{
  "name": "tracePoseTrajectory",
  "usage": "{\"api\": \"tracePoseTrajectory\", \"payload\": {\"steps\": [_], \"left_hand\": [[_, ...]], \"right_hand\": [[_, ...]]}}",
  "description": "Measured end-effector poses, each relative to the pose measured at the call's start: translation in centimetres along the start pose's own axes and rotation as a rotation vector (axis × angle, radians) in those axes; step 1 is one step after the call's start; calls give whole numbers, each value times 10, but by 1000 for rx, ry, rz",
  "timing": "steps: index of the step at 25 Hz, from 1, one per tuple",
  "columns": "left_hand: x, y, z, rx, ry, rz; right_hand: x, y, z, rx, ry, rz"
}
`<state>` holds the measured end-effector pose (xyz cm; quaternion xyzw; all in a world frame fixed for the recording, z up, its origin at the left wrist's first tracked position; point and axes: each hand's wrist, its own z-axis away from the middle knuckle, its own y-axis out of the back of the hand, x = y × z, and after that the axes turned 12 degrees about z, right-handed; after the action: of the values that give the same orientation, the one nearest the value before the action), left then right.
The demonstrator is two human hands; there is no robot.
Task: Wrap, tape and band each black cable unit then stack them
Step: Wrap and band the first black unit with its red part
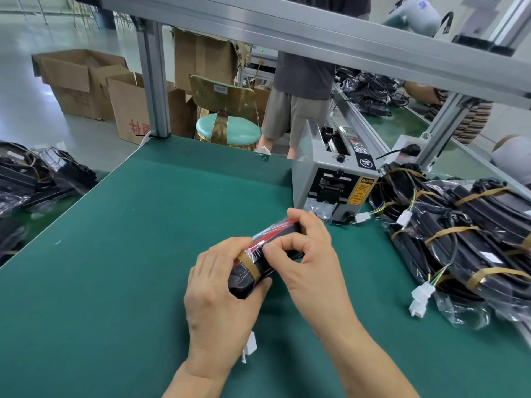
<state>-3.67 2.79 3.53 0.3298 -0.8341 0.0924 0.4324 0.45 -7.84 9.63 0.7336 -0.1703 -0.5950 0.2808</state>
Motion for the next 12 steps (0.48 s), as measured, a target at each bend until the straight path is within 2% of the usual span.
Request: {"api": "tracePoseTrajectory", "payload": {"steps": [6,12], "left_hand": [[2,0,-1,1,30,10],[3,0,0,4,30,7]], "right_hand": [[1,-3,1,23,22,28],[4,0,1,20,12,-62]]}}
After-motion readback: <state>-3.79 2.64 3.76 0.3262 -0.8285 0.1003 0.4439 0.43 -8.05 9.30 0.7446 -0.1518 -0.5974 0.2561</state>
